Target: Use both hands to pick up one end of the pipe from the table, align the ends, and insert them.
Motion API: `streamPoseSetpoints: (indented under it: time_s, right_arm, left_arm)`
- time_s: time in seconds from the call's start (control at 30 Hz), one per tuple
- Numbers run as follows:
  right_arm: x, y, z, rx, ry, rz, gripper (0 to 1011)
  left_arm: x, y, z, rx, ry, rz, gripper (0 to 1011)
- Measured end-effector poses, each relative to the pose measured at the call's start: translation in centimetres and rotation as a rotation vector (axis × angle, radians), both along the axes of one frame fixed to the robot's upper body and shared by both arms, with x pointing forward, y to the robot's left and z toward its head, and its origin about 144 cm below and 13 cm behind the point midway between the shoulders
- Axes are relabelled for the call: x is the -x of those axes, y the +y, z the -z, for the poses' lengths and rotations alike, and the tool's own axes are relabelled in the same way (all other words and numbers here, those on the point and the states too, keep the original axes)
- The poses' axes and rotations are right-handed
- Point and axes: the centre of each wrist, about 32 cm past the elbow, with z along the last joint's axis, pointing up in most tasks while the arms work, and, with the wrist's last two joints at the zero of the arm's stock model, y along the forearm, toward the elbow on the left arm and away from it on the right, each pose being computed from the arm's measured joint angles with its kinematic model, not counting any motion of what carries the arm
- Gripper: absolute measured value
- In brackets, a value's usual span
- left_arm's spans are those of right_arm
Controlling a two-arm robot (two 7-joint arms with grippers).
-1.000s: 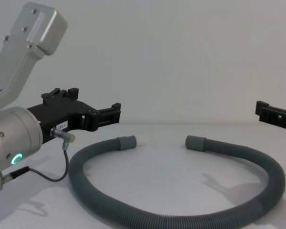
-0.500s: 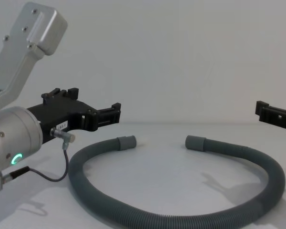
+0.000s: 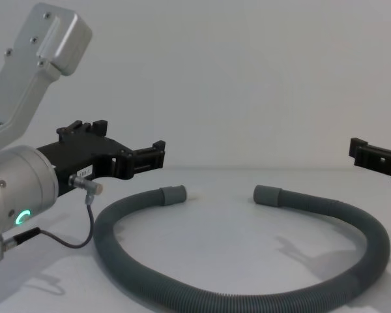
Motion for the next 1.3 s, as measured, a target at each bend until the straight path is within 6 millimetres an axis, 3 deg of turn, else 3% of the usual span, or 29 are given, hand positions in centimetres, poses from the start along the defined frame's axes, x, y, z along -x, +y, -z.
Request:
streamPoseSetpoints:
  time_s: [1.3]
  right_arm:
    - [0.0, 0.0, 0.0, 0.0, 0.0, 0.0, 1003]
  left_arm:
    - [0.0, 0.0, 0.0, 0.0, 0.0, 0.0, 1002]
